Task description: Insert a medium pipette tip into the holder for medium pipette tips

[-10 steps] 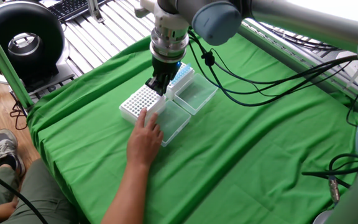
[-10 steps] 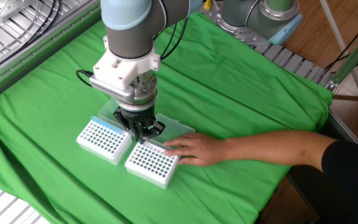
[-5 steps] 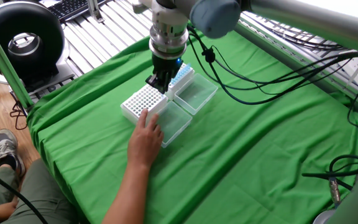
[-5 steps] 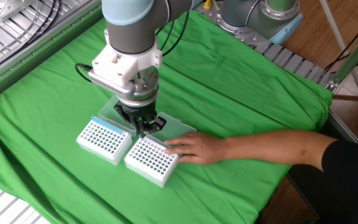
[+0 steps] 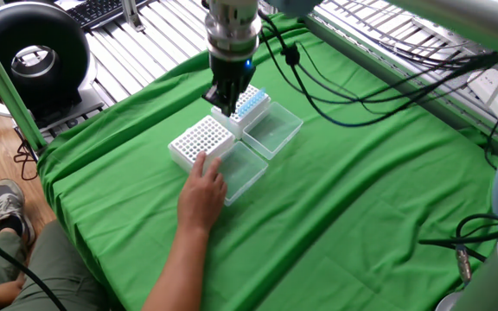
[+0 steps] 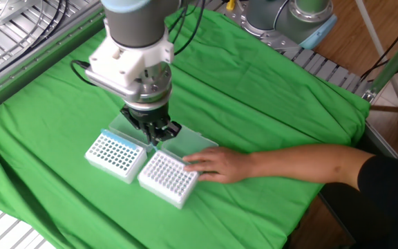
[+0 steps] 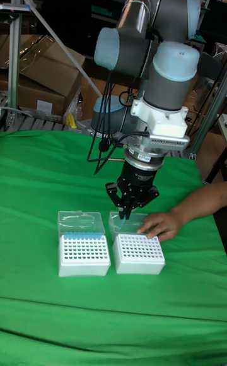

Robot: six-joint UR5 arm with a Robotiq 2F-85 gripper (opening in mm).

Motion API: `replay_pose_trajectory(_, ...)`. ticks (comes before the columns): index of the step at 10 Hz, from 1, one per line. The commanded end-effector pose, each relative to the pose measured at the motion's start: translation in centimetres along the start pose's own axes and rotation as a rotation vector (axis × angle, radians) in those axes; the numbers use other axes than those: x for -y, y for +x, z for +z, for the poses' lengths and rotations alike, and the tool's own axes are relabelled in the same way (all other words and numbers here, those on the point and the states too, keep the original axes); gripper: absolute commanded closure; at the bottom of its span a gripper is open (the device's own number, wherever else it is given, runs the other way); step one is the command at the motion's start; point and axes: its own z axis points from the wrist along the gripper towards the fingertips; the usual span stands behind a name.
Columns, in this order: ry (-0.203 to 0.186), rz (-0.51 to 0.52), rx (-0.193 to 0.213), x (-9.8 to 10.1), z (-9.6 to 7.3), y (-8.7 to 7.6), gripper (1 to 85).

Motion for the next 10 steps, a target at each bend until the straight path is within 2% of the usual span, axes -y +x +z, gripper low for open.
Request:
replay_pose_trajectory(1, 0.007, -0.016, -0.008, 0.6, -2.2, -0.9, 84.7)
replay_pose_trajectory(2, 0.005, -0.019, -0.002, 0.7, -2.2, -1.1, 84.7)
replay_pose_trajectory(3, 0.024, -0.033, 0.009, 1.3, -2.0, -1.5, 84.7)
replay_pose_trajectory(5, 0.036, -0.055, 0.037, 2.2, -1.2, -2.3, 84.7)
replay_pose_trajectory(10, 0.044, -0.081, 0.072, 3.3, 0.1, -3.1, 84.7)
